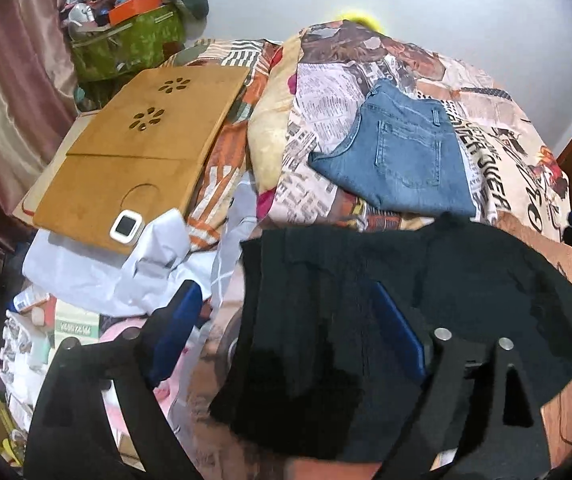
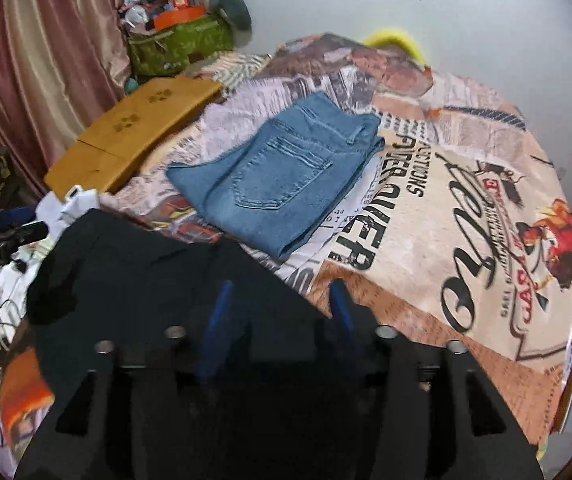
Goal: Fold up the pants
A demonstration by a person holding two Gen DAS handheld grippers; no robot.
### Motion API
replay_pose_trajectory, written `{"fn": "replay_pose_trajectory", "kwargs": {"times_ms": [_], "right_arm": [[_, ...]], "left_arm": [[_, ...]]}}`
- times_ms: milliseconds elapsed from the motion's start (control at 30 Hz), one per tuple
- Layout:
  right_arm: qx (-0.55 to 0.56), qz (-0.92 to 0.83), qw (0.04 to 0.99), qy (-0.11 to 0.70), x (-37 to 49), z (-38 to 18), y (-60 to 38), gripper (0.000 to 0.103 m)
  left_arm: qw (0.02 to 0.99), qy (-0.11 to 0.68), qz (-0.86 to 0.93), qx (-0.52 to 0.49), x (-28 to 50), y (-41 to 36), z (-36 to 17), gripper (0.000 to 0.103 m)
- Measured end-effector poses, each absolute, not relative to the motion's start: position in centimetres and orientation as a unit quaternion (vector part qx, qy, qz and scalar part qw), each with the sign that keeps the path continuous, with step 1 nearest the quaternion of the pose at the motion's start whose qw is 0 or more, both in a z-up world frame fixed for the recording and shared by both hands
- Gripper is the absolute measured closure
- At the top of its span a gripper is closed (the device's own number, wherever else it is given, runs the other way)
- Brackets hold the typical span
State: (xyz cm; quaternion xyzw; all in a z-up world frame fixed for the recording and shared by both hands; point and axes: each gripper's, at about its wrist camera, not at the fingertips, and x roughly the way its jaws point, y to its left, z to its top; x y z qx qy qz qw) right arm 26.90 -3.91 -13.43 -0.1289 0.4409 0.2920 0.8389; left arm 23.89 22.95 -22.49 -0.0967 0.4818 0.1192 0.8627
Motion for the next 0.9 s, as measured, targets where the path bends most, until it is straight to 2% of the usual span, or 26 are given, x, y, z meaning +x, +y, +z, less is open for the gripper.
{"fn": "replay_pose_trajectory", "kwargs": {"times_ms": [33,100,200,300,533,667,900], "right_arm": [[-0.13,0.297,0.838,0.439,26.0,-13.1,-4.2,0.05],[-0.131,0.303,0.838,0.435,24.4,-12.7,-4.7,0.038],[-0.133,0.312,0.835,0.434,22.3,-12.8,-5.1,0.033],[-0.136,0.324,0.819,0.454,20.6,-14.1,-5.1,0.033],[-0.125,0.326,0.776,0.525,18.5,-19.9,-5.4,0.032],[-0.106,0.333,0.774,0.529,17.9,-19.7,-6.2,0.029],[-0.076,0.335,0.777,0.528,16.3,-19.4,-7.5,0.029]], "left_arm": [[0.861,0.484,0.121,-0.095,23.4,22.8,-22.5,0.013],[0.856,0.493,0.125,-0.097,22.1,22.8,-22.8,0.011],[0.845,0.505,0.122,-0.124,20.5,23.2,-23.9,0.008],[0.827,0.529,0.124,-0.146,19.3,23.3,-26.2,0.008],[0.795,0.573,0.178,-0.087,17.4,23.4,-31.4,0.006],[0.797,0.563,0.174,-0.132,15.8,24.9,-32.2,0.001],[0.793,0.567,0.187,-0.118,16.2,25.0,-31.6,0.0]]}}
